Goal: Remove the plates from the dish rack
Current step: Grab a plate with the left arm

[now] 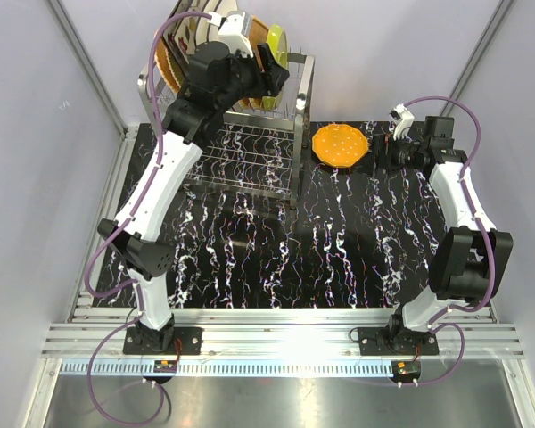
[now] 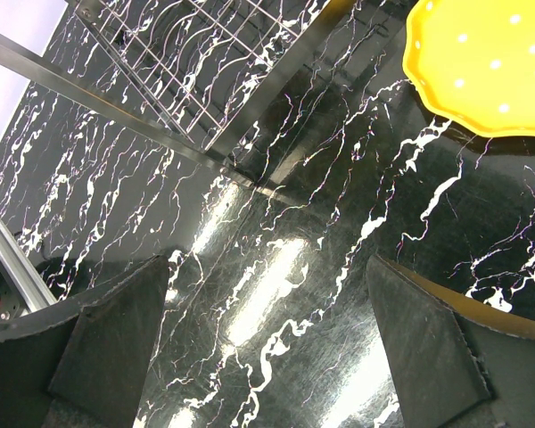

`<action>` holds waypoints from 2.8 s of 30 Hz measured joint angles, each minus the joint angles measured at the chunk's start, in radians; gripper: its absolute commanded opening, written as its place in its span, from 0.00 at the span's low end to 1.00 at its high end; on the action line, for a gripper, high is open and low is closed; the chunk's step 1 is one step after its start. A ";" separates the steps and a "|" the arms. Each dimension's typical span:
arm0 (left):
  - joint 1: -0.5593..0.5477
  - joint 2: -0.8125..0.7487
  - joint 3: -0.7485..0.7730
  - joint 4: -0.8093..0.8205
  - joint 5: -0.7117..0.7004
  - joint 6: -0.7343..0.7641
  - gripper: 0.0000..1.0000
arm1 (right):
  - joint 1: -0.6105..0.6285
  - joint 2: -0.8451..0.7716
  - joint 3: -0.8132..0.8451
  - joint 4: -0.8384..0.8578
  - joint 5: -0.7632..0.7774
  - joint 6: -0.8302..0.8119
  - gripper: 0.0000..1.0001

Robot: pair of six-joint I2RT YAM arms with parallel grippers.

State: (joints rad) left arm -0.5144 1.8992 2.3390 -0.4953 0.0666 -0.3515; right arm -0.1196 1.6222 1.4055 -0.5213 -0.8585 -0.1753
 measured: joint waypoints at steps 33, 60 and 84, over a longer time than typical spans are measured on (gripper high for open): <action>0.030 -0.008 0.000 0.026 0.028 -0.268 0.80 | 0.000 -0.010 -0.013 0.000 -0.001 0.015 1.00; 0.063 -0.037 -0.051 0.024 0.078 -0.359 0.61 | 0.000 -0.025 -0.038 0.003 -0.019 0.015 1.00; 0.032 -0.003 -0.031 0.004 0.011 -0.136 0.43 | 0.000 -0.025 -0.039 0.003 -0.019 0.015 1.00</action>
State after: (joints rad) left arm -0.4828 1.8961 2.3077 -0.4911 0.0776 -0.4873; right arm -0.1196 1.5970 1.3670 -0.5179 -0.8776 -0.1600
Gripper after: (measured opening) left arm 0.455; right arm 0.994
